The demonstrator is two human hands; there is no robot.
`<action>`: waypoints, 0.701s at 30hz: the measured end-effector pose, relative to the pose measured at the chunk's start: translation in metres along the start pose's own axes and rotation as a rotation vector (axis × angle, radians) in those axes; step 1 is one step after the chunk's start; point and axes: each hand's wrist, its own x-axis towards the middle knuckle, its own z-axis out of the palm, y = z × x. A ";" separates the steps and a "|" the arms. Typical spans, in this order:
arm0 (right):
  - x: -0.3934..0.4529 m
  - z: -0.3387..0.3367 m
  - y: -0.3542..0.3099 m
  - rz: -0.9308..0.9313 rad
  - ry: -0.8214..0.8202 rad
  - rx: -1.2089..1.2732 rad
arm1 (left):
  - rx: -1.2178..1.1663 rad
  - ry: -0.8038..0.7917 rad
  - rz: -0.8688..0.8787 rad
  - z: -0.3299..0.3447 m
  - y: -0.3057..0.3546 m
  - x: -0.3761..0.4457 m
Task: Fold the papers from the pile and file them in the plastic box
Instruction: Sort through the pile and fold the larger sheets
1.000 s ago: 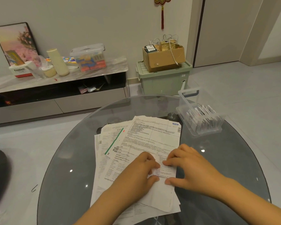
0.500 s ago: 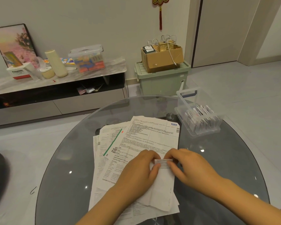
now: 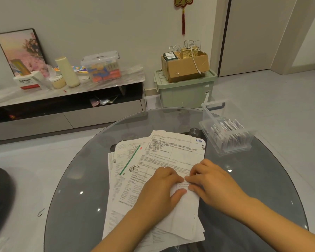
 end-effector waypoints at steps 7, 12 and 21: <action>0.001 -0.001 -0.001 -0.056 0.012 -0.045 | 0.143 0.017 0.083 -0.005 0.003 0.003; 0.002 -0.009 0.000 -0.023 0.121 0.030 | -0.034 0.144 -0.044 -0.009 0.013 0.003; 0.010 -0.044 0.006 0.121 0.146 0.333 | -0.373 0.342 -0.300 -0.032 0.037 0.021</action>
